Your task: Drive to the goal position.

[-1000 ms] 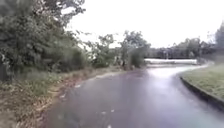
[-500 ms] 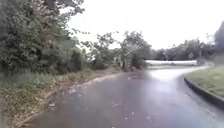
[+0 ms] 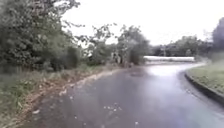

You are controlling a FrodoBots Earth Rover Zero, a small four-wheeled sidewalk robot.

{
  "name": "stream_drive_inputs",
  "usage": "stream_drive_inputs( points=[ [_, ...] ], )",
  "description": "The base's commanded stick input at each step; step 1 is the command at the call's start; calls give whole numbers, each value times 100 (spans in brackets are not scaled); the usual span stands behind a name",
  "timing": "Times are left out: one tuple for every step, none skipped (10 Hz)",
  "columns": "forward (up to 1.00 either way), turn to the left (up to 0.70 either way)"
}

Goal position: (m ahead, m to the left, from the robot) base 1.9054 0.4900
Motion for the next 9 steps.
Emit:
stream_drive_inputs(
  points=[
    [70,-25],
    [70,-25],
    [70,-26],
    [70,-27],
    [70,-28],
    [70,-29],
    [70,-30],
    [70,-31],
    [70,-32]
  ],
)
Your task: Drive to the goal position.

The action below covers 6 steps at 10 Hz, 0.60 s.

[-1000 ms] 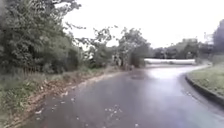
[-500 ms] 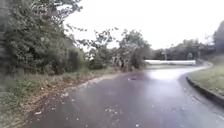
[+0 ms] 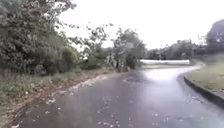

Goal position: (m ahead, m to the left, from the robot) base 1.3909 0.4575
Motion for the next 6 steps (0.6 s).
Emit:
stream_drive_inputs(
  points=[
    [70,-33],
    [70,-33],
    [70,-30],
    [70,-28],
    [70,-25],
    [70,-23]
  ],
)
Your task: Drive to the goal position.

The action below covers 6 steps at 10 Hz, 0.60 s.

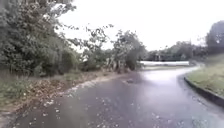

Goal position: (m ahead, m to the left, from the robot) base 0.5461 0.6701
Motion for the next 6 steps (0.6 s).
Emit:
stream_drive_inputs(
  points=[
    [70,-20],
    [70,-20],
    [70,-23],
    [70,-26],
    [70,-29],
    [70,-31]
  ],
)
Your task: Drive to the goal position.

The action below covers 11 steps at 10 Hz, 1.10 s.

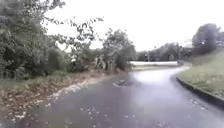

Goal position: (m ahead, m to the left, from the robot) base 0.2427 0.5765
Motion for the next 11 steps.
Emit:
stream_drive_inputs(
  points=[
    [70,-31],
    [70,-30],
    [70,-30],
    [70,-29],
    [70,-28],
    [70,-23],
    [70,-19],
    [70,-15],
    [70,-10],
    [70,-6],
    [70,-2]
  ],
)
